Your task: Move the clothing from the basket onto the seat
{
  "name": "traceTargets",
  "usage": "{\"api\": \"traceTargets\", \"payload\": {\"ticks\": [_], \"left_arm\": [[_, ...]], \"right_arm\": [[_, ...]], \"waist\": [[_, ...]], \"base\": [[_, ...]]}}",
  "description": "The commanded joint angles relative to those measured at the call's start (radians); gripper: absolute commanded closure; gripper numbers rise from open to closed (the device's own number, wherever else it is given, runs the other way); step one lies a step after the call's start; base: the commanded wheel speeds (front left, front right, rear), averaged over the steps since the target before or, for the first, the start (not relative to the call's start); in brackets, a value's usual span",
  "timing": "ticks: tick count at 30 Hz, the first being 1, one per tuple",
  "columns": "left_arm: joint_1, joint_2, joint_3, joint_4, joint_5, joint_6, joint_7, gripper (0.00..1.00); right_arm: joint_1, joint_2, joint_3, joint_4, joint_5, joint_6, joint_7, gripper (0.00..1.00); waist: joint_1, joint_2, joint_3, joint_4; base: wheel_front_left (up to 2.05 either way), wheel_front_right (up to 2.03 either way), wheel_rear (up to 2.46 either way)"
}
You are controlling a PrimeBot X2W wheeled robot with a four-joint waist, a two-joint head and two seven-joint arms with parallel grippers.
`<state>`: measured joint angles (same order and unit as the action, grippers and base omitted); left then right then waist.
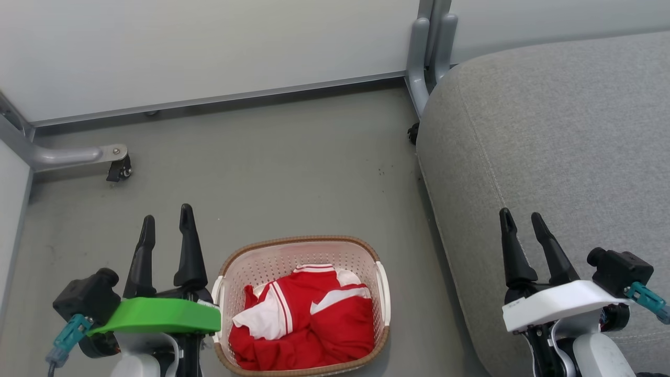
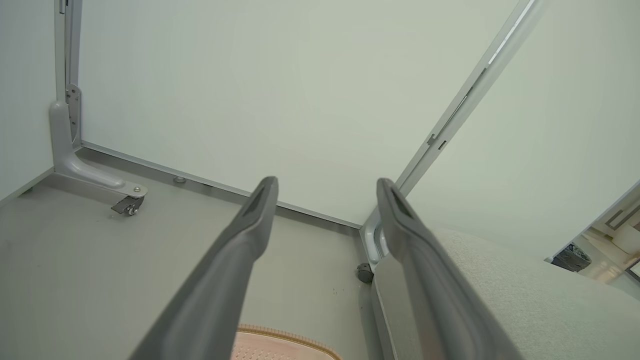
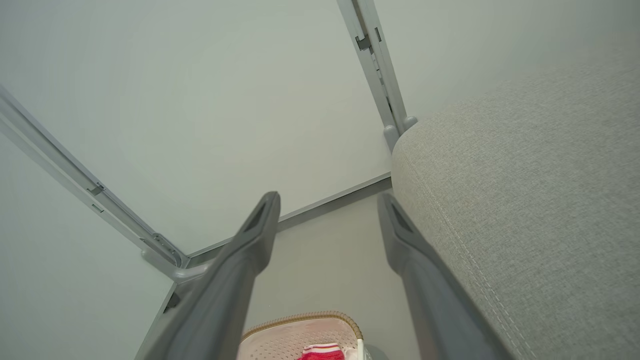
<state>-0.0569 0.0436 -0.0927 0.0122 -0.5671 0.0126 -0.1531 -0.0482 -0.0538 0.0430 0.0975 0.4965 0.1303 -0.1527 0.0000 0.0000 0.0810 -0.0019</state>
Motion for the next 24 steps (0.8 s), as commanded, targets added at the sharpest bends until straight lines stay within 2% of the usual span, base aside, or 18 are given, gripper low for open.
{"api": "traceTargets", "payload": {"ticks": [1, 24], "left_arm": [[-0.017, 0.007, -0.002, -0.012, 0.030, 0.006, -0.011, 0.00], [0.026, 0.008, -0.040, -0.026, 0.254, 0.009, -0.063, 0.00]], "right_arm": [[-0.019, -0.009, 0.005, -0.014, -0.030, 0.000, -0.011, 0.00], [0.010, -0.012, 0.030, -0.053, -0.248, 0.000, -0.064, 0.00]], "waist": [[0.0000, 0.0000, 0.002, 0.000], [0.0000, 0.0000, -0.011, 0.005]], "base": [[0.00, 0.00, 0.00], [0.00, 0.00, 0.00]]}}
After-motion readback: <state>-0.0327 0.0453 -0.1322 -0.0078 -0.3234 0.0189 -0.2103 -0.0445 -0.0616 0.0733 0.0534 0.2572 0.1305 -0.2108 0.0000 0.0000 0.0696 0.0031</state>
